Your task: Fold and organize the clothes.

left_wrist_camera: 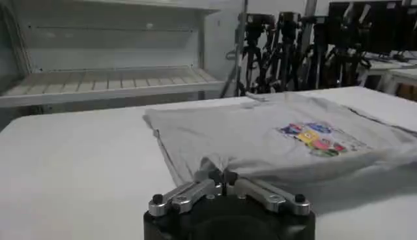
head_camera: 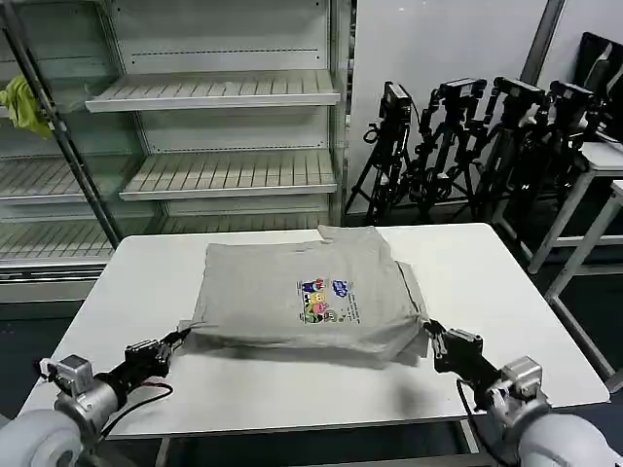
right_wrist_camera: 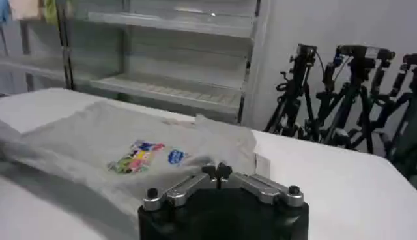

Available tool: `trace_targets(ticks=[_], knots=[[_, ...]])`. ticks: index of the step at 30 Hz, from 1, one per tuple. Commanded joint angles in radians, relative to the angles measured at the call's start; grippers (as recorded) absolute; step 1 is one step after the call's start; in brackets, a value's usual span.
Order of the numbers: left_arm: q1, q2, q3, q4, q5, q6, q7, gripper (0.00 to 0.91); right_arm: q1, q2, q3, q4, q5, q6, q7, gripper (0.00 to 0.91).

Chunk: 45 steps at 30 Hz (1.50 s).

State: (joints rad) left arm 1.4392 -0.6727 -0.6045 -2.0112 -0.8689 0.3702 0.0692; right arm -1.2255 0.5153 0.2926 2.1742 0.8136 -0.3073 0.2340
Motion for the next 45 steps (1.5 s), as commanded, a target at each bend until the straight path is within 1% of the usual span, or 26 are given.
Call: trace_targets(ticks=[1,6,8,16,27,42,43,44,45], knots=[[-0.110,0.018,0.080,0.058,-0.001,-0.002,0.000,0.040,0.279,-0.055,-0.196,-0.126,0.008,0.015,-0.011,0.000],[-0.165,0.034,0.116,0.088,-0.003,-0.003,0.001,0.040,0.402,-0.045,-0.304,-0.174,0.007,0.023,-0.018,0.000],[-0.181,0.038,0.125,0.093,-0.005,-0.002,0.001,0.040,0.451,-0.033,-0.371,-0.197,0.006,0.024,-0.018,0.000],[-0.224,0.053,0.154,0.111,-0.006,-0.002,0.002,0.040,0.541,-0.003,-0.480,-0.243,-0.010,0.021,-0.025,0.000],[-0.272,0.042,0.220,0.139,0.004,-0.004,0.003,0.040,0.547,0.017,-0.505,-0.272,-0.034,0.021,-0.026,0.000],[-0.348,0.025,0.307,0.190,0.024,-0.010,0.002,0.050,0.547,0.037,-0.499,-0.311,-0.057,0.025,-0.021,0.000],[-0.352,0.024,0.313,0.195,0.027,-0.010,0.002,0.695,0.546,0.038,-0.499,-0.310,-0.063,0.023,-0.019,0.111],[-0.359,0.022,0.317,0.202,0.030,-0.012,0.002,0.907,0.545,0.039,-0.499,-0.310,-0.063,0.020,-0.017,0.524],[-0.362,0.021,0.323,0.208,0.032,-0.013,0.001,0.907,0.545,0.039,-0.499,-0.310,-0.064,0.014,-0.014,0.907]])
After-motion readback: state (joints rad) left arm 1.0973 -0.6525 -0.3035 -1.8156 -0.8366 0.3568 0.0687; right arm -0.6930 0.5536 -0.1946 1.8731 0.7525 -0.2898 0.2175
